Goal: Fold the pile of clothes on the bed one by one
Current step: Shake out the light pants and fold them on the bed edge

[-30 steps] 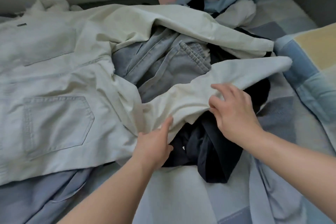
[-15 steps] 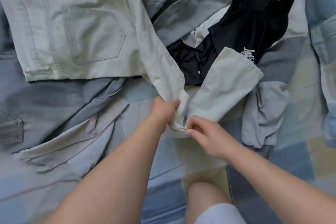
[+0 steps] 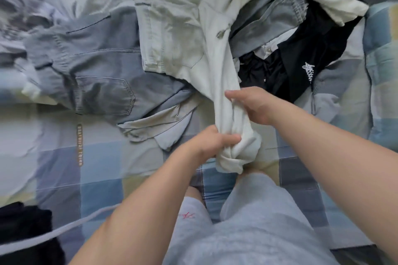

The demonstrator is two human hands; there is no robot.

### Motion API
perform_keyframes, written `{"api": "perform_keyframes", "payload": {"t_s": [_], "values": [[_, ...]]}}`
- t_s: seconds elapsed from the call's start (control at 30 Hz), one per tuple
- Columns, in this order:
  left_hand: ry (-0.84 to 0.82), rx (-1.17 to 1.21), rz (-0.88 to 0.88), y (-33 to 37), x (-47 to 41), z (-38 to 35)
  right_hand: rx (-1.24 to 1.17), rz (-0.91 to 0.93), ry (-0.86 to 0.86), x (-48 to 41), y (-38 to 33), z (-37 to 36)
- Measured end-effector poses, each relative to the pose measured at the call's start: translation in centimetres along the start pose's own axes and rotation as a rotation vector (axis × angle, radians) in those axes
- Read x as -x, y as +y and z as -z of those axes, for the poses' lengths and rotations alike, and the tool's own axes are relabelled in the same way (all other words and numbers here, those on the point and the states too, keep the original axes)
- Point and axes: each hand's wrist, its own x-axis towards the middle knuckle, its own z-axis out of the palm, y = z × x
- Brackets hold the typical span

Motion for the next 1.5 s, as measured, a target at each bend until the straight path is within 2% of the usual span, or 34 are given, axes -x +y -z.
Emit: {"api": "perform_keyframes", "payload": {"t_s": [0.1, 0.2, 0.23, 0.27, 0.33, 0.43, 0.53, 0.63, 0.77, 0.9, 1.03, 1.27, 1.43, 1.5], "values": [[0.042, -0.120, 0.008, -0.2, 4.5, 2.2, -0.049, 0.049, 0.091, 3.5, -0.4, -3.5], [0.288, 0.091, -0.014, 1.1, 7.2, 4.8, -0.091, 0.197, 0.211, 7.1, -0.8, -5.7], [0.314, 0.142, -0.003, 1.7, 7.7, 5.4, -0.083, 0.231, 0.223, 8.5, -1.0, -6.1], [0.291, 0.144, 0.007, 2.3, 8.2, 5.5, -0.067, 0.253, 0.212, 9.8, -1.1, -6.3], [0.129, 0.069, 0.009, 3.7, 8.9, 4.9, -0.020, 0.289, 0.155, 12.4, -1.1, -6.4], [-0.075, 0.158, -0.043, 5.8, 9.9, 2.2, 0.015, 0.300, 0.117, 16.1, -0.1, -5.5], [-0.150, 0.291, -0.062, 7.2, 10.4, 0.2, 0.080, 0.292, 0.070, 19.1, 1.3, -3.8], [-0.168, 0.270, -0.051, 6.8, 11.2, -2.0, 0.139, 0.254, 0.027, 21.9, 3.5, -2.1], [-0.073, 0.285, -0.085, 4.5, 11.2, -5.3, 0.173, 0.253, 0.015, 24.4, 9.0, 0.1], [0.007, 0.263, -0.234, 1.4, 12.6, -10.0, 0.185, 0.324, 0.061, 27.7, 16.0, 1.9], [0.053, 0.335, -0.343, -0.8, 17.3, -15.0, 0.295, 0.404, 0.001, 34.5, 19.2, 3.9], [0.250, 0.405, -0.462, 0.6, 31.1, -18.9, 0.472, 0.590, -0.075, 50.8, 14.0, 5.4], [0.436, 0.226, -0.464, 3.1, 39.8, -16.6, 0.460, 0.757, -0.178, 59.8, 8.3, 3.4], [0.526, 0.022, -0.454, 4.1, 42.7, -16.2, 0.427, 0.845, -0.209, 61.8, 6.6, 1.5]]}}
